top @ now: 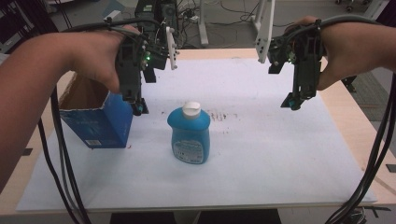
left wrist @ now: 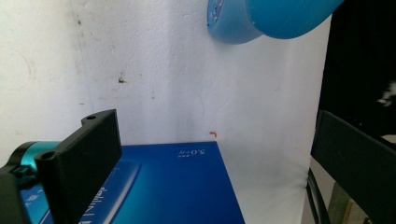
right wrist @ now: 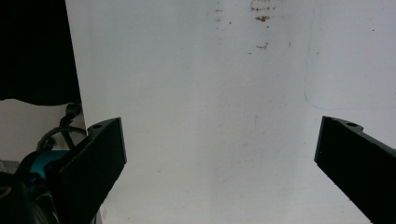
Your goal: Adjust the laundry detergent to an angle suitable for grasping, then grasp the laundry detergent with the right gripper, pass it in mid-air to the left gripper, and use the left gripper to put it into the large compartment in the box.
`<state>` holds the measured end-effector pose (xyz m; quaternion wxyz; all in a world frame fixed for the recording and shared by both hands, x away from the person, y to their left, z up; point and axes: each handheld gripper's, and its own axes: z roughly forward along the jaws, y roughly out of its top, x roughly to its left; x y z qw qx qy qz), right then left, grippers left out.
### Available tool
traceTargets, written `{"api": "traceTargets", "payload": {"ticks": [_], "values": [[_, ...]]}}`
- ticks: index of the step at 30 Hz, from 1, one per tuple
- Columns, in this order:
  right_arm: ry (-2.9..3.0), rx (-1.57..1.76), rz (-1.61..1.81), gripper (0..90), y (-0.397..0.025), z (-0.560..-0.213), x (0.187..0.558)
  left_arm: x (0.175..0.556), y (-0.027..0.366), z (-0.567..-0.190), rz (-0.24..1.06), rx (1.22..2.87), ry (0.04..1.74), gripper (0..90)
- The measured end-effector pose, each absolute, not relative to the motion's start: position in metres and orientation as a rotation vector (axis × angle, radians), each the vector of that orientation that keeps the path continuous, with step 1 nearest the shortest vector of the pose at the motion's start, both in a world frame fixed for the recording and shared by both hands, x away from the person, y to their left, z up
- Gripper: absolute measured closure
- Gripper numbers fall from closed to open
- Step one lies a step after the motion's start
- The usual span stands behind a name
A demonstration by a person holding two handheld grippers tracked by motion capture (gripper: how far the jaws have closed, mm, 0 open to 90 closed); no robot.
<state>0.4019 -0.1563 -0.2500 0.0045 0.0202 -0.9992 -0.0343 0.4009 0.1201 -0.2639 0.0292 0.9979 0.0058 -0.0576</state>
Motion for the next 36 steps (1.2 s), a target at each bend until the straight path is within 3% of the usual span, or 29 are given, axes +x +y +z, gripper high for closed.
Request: {"api": "traceTargets", "payload": {"ticks": [15,36], "values": [[-3.167,0.032,-0.111,1.3,-0.158,-0.245,0.391,0.397,0.124,-0.259,-0.149,3.077,-0.010,1.7],[-3.081,-0.117,-0.553,1.3,-0.173,-0.274,0.366,0.389,0.128,-0.264,-0.143,3.074,-0.012,1.7]]}}
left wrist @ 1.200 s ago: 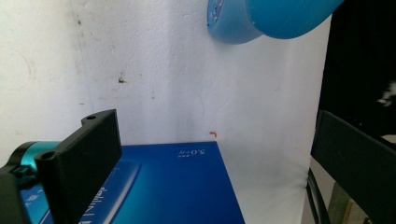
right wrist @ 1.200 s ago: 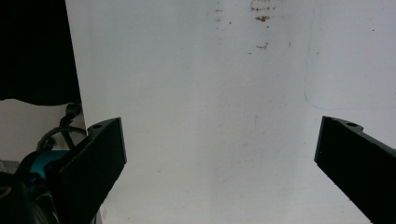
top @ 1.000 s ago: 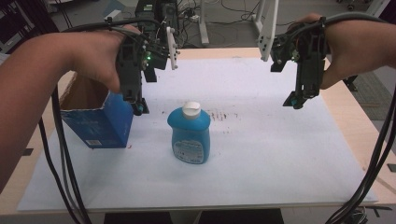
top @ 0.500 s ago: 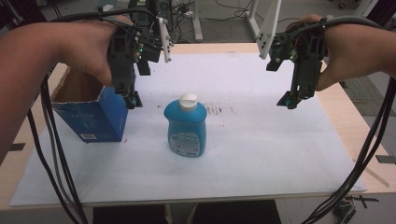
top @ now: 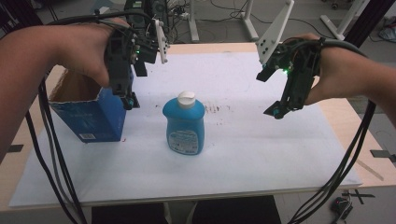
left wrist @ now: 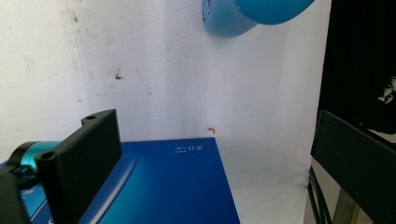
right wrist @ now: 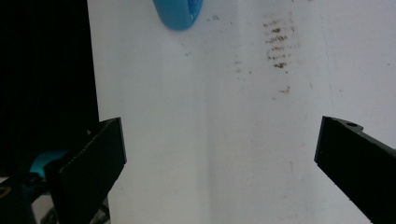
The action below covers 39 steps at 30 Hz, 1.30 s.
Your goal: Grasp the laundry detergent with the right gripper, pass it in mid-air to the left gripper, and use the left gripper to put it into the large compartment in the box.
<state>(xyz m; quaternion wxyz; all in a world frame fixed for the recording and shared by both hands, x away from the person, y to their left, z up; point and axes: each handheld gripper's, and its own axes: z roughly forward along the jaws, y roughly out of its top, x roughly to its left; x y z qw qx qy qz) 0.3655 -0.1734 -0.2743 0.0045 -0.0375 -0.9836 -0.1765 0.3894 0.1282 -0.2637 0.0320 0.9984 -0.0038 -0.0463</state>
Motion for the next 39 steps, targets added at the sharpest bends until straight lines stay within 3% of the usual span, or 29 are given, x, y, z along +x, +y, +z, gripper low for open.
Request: {"api": "traceTargets", "payload": {"ticks": [17,39], "values": [[-2.924,-0.209,-1.019,1.2,-0.181,-0.315,0.348,0.391,0.132,-0.270,-0.151,3.071,-0.001,1.7],[-2.778,-0.328,-1.343,1.2,-0.165,-0.361,0.337,0.389,0.132,-0.267,-0.147,3.066,-0.023,1.7]]}}
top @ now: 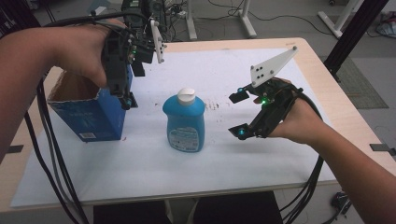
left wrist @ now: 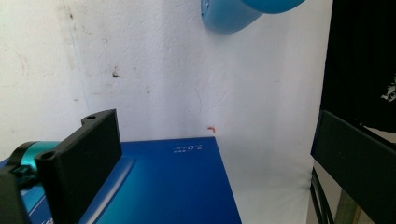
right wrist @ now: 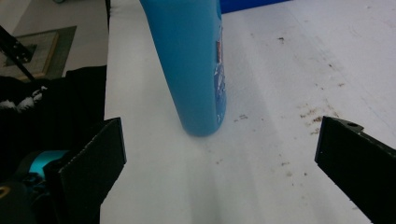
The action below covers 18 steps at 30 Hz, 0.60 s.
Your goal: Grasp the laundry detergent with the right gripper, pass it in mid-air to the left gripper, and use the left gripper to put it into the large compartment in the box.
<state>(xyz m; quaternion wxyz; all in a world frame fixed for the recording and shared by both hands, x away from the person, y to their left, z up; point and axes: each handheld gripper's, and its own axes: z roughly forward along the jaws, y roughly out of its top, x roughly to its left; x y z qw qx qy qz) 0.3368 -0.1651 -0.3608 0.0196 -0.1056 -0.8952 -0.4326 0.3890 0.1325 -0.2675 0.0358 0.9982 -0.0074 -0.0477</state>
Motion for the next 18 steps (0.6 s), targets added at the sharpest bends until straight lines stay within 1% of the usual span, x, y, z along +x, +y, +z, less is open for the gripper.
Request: {"api": "traceTargets", "payload": {"ticks": [8,18], "values": [[-2.736,-0.328,-1.404,1.2,-0.153,-0.377,0.332,0.388,0.133,-0.266,-0.144,3.067,-0.022,1.7],[-2.686,-0.308,-1.447,1.2,-0.136,-0.388,0.329,0.387,0.134,-0.265,-0.141,3.064,-0.022,1.7]]}}
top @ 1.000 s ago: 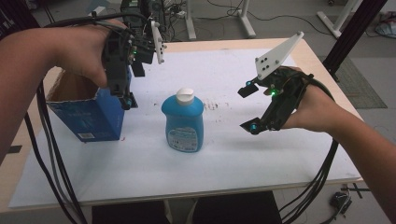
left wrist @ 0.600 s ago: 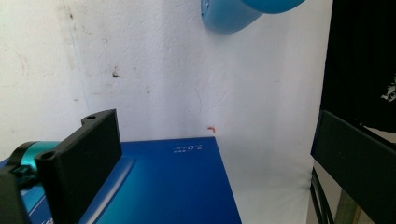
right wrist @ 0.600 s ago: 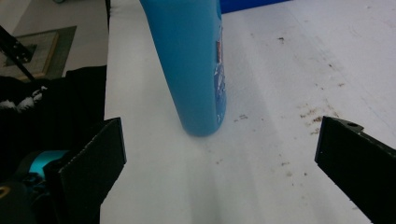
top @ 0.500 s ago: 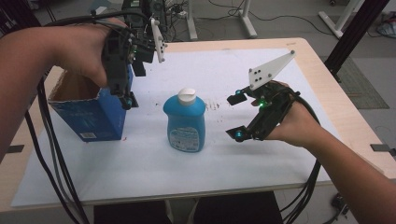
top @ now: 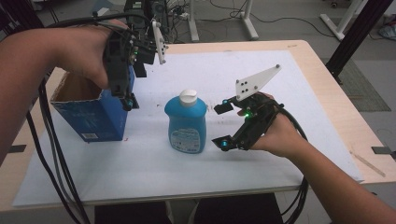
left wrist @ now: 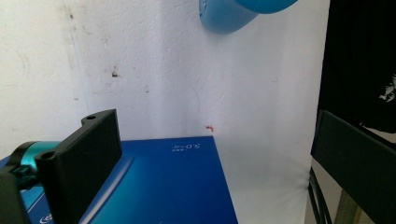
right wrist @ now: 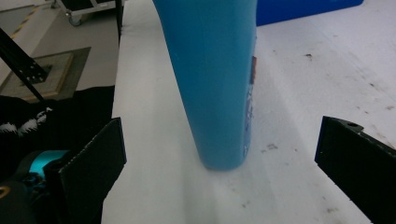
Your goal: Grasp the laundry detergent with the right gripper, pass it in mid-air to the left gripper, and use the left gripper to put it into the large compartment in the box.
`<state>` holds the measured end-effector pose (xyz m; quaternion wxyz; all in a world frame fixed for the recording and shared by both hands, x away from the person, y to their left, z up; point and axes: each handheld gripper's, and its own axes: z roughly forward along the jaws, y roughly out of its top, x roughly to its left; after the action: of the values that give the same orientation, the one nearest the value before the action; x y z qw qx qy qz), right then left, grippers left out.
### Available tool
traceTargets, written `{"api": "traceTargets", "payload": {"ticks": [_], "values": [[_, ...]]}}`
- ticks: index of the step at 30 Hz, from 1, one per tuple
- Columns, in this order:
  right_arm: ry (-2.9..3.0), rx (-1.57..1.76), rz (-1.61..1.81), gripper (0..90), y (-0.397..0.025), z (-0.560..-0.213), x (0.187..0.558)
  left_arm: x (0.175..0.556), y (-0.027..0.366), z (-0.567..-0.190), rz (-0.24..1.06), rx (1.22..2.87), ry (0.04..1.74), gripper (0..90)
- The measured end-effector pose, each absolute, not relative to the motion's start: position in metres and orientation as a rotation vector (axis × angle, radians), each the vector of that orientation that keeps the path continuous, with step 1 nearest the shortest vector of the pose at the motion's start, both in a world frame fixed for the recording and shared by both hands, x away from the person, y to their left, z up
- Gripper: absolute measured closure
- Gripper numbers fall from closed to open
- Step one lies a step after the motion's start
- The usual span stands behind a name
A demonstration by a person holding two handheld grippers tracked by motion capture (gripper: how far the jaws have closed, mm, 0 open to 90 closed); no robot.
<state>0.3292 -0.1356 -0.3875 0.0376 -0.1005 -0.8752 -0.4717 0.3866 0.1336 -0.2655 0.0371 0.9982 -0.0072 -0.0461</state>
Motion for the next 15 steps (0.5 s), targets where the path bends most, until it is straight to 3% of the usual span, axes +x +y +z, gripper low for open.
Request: {"api": "traceTargets", "payload": {"ticks": [15], "values": [[-2.622,-0.352,-1.544,1.2,-0.107,-0.409,0.329,0.385,0.139,-0.267,-0.140,3.055,-0.007,1.7]]}}
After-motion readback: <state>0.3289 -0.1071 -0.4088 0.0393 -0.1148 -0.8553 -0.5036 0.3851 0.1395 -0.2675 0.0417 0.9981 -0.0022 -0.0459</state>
